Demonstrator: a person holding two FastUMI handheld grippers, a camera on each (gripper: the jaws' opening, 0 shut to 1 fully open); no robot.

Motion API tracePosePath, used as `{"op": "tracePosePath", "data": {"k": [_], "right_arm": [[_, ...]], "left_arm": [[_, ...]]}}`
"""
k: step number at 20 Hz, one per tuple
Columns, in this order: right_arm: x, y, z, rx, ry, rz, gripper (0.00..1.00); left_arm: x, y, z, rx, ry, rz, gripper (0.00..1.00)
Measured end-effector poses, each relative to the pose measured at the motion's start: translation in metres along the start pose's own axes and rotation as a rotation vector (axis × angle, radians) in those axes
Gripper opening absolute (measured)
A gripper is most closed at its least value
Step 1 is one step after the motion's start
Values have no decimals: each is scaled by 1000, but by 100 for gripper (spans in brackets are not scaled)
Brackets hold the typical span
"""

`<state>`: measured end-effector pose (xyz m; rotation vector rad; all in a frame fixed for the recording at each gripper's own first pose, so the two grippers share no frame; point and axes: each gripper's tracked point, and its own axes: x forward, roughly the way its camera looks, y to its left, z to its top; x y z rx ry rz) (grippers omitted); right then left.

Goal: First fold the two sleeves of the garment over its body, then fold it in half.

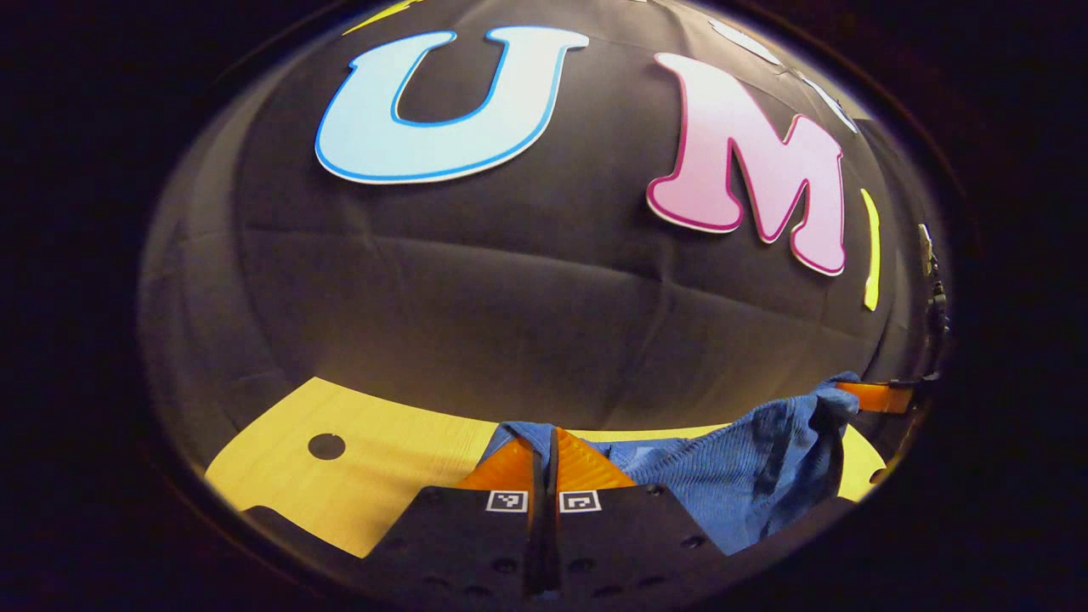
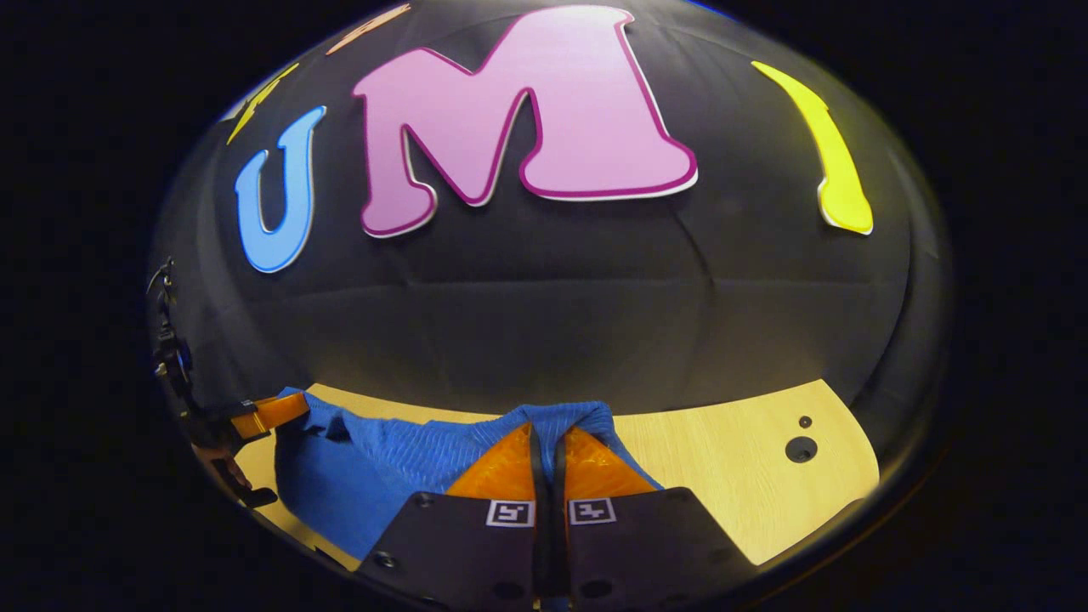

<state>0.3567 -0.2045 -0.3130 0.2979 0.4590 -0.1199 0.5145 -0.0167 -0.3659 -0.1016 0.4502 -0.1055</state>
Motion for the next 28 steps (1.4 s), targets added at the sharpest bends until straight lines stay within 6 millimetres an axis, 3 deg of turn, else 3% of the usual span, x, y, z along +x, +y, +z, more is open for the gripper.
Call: {"op": "tracePosePath", "data": {"k": [3,4,5,8,9,13,14,17,19,22,26,28], "right_arm": [[45,-17,-29,1,38,-60,1],[55,-19,-40,1,61,-60,6],[64,-26,-52,-6,80,-81,21],[58,-39,-51,-63,72,-126,77],[54,-41,-51,-68,68,-135,95],[22,-45,-41,-91,28,-159,92],[12,-44,-37,-95,7,-165,95],[-18,-41,-36,-103,-18,-195,92],[-38,-34,-39,-109,-28,-210,96],[-75,-27,-41,-171,-38,-253,96],[-135,4,-34,-186,-104,-225,96],[-168,20,-27,-184,-155,-204,96]], "left_arm": [[34,9,-19,-13,-11,15,0],[42,11,-27,5,0,15,2],[45,10,-33,23,22,0,4],[48,11,-50,78,80,53,83],[43,11,-51,83,95,68,83],[17,0,-38,86,92,55,86],[6,-5,-32,112,80,56,86],[-30,-14,-23,178,39,41,86],[-57,-19,-21,196,30,35,86],[-101,-31,-25,192,9,12,86],[-171,-42,-26,143,-34,-14,85],[-211,-40,-15,143,-89,-9,85]]}}
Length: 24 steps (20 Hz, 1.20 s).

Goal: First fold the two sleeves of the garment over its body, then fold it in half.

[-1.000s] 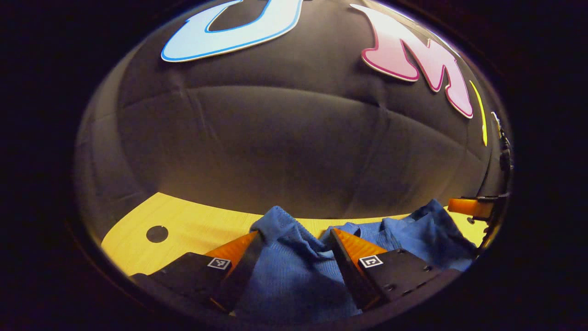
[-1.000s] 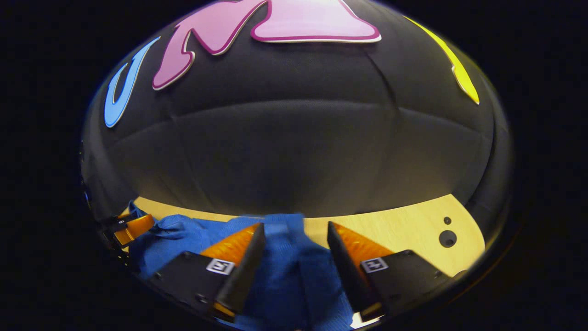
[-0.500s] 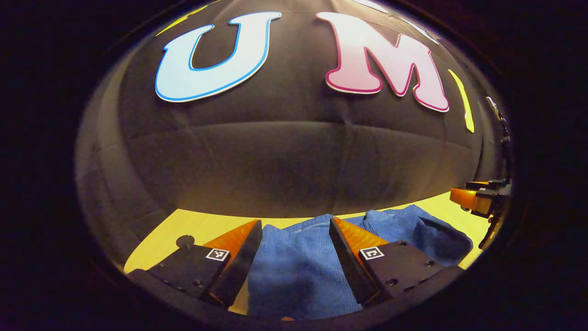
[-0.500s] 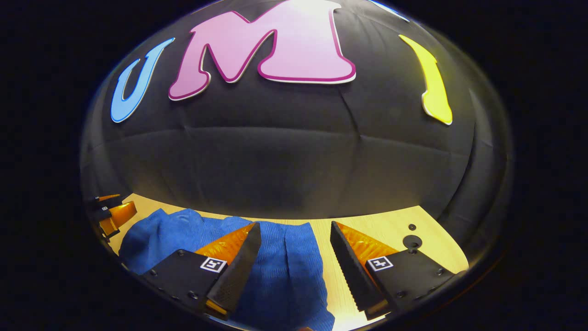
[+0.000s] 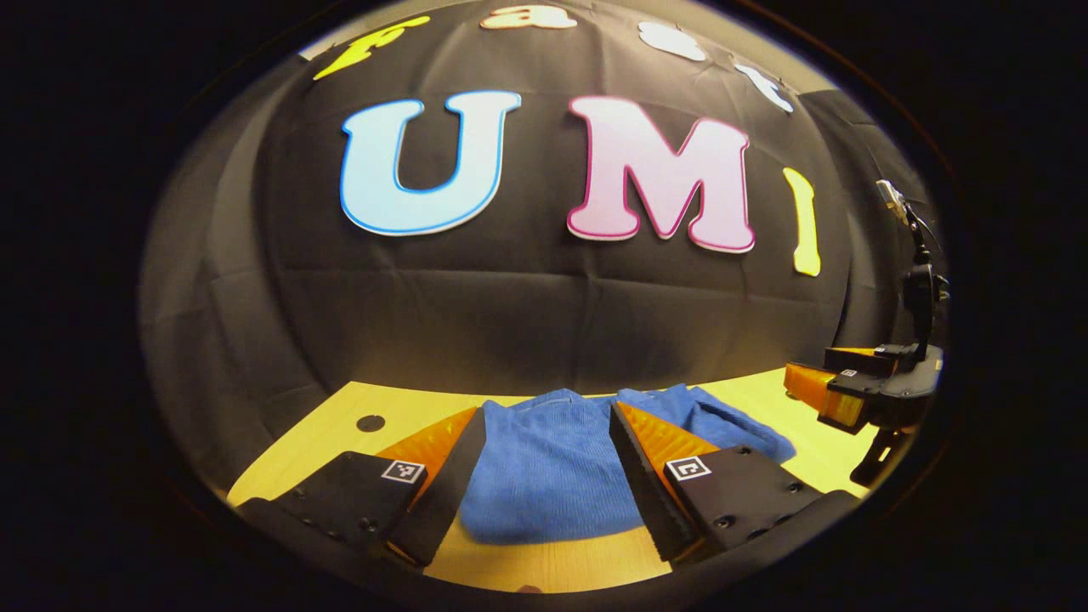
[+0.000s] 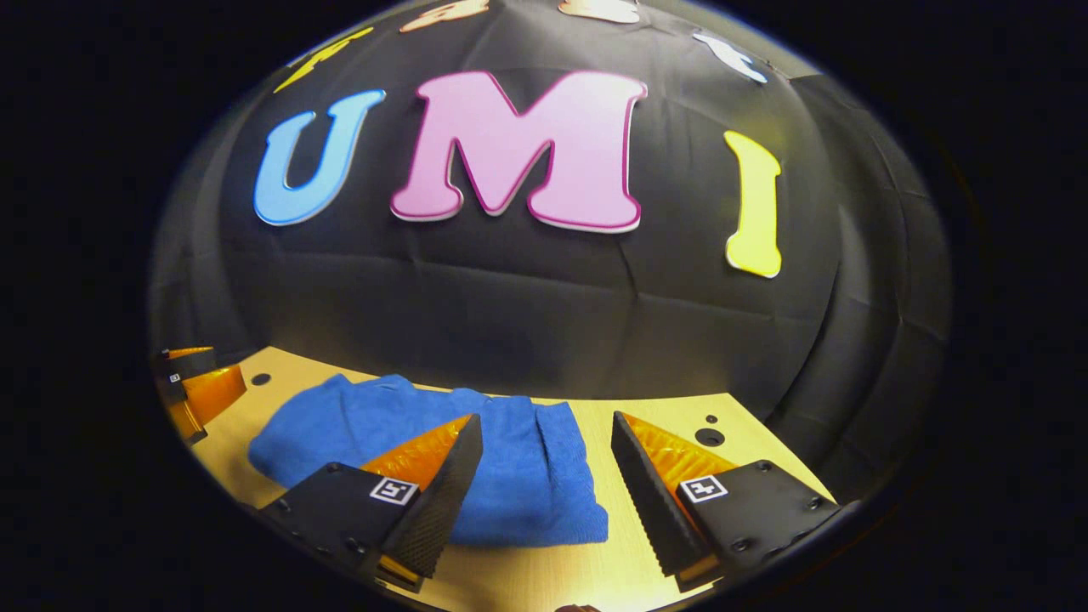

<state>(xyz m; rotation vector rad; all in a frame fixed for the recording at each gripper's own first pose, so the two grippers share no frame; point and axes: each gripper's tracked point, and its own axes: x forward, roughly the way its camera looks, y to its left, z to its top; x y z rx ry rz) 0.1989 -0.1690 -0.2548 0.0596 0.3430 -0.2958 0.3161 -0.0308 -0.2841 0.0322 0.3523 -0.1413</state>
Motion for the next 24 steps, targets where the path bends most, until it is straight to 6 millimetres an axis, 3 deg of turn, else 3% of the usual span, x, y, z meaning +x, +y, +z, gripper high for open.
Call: {"op": "tracePosePath", "data": {"k": [2,5,6,7,9,10,12,13,16,19,22,24], "right_arm": [[-35,11,16,9,-37,32,95],[-91,7,43,-4,-103,39,95],[-108,7,52,-4,-118,45,91],[-126,8,54,-7,-112,53,94],[-160,12,58,-16,-87,73,90],[-176,11,64,-25,-88,77,94],[-210,7,80,-33,-107,73,90],[-226,8,88,-32,-117,80,95],[-278,21,95,-22,-86,154,91],[-335,15,108,-56,-132,166,94],[-384,17,104,-56,-180,173,94],[-404,20,99,-51,-205,184,91]], "left_arm": [[-37,5,28,24,-117,24,84],[-99,6,47,17,-160,37,83],[-119,6,55,22,-171,40,83],[-142,6,65,29,-183,41,83],[-182,6,85,46,-195,46,83],[-199,8,89,46,-188,44,83],[-235,8,97,33,-175,44,83],[-254,8,100,25,-175,49,83],[-314,5,96,35,-168,62,83],[-357,0,88,3,-149,84,83],[-384,-4,74,-51,-103,93,83],[-394,-2,76,-40,-106,111,83]]}}
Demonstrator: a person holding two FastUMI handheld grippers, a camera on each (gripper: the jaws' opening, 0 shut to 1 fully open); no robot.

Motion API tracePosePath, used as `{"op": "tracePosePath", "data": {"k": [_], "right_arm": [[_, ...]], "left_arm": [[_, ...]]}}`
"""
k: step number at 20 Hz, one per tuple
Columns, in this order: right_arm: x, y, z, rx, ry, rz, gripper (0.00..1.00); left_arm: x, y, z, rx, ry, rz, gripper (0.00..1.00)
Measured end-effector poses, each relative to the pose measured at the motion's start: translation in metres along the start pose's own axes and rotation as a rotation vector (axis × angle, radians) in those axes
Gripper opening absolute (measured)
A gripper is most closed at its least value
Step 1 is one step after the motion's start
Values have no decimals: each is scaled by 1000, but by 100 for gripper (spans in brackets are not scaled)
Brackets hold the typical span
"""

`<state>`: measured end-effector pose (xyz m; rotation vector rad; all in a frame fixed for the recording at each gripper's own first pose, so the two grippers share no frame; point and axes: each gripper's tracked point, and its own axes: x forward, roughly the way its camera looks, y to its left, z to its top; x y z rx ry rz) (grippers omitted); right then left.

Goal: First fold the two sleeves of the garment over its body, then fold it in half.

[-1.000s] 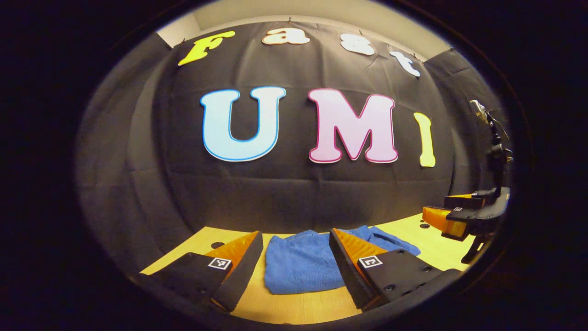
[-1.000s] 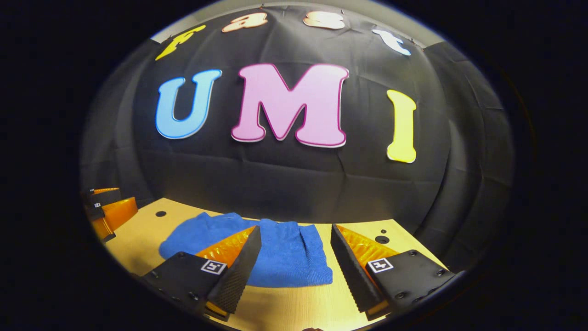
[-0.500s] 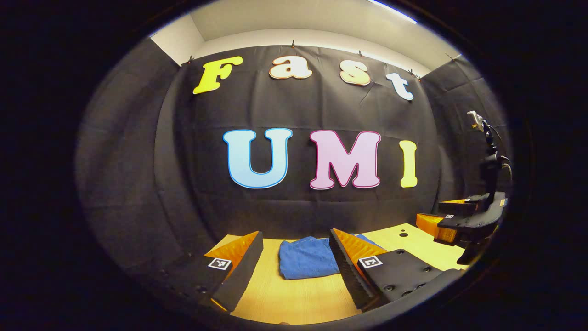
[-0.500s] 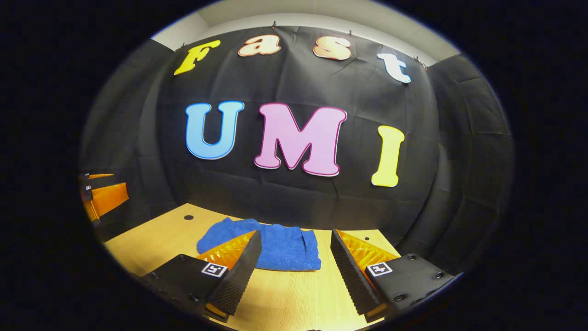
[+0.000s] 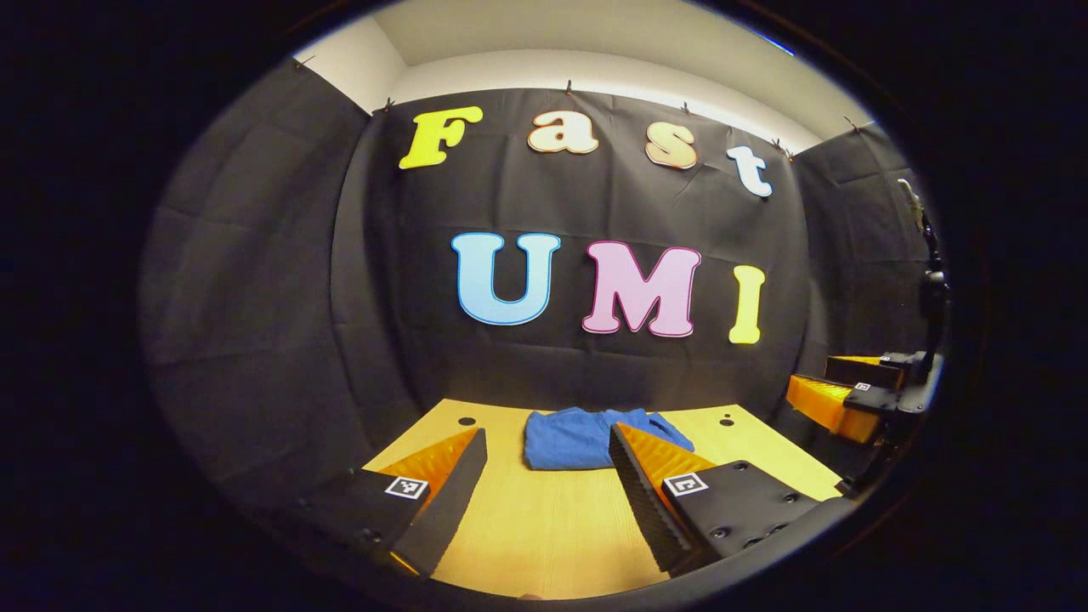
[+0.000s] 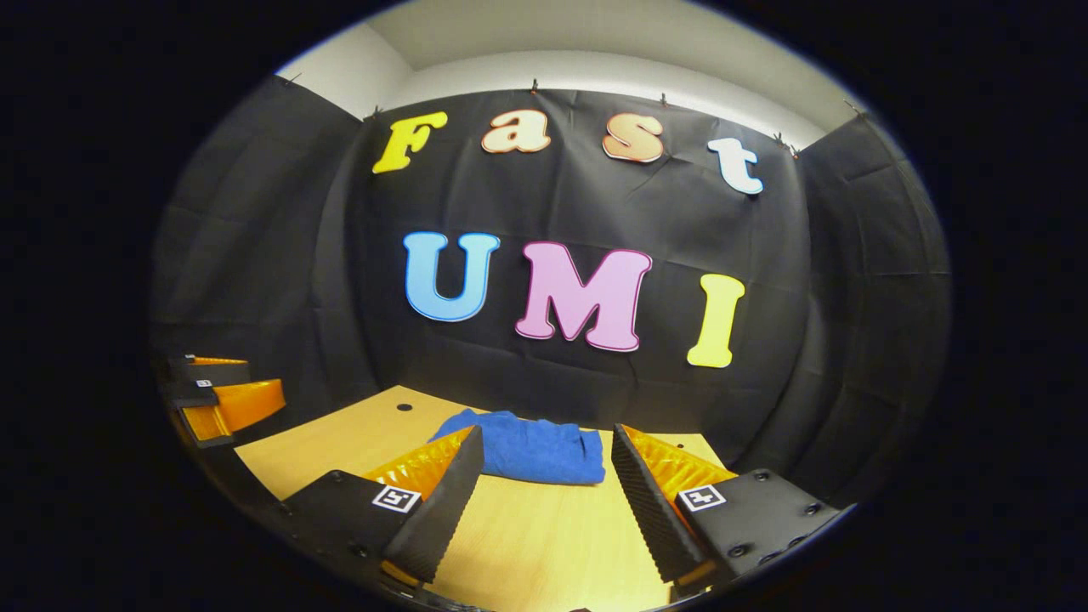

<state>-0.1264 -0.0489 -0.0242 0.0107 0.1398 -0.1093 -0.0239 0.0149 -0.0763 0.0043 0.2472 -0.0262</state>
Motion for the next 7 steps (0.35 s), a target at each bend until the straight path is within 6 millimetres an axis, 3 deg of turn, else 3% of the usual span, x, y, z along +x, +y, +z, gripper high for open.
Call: {"op": "tracePosePath", "data": {"k": [5,7], "right_arm": [[-8,13,-13,61,14,54,96],[-7,12,-5,61,-6,59,97]], "left_arm": [[-11,-3,20,28,-55,4,83],[-13,-10,26,20,-70,-11,84]]}}
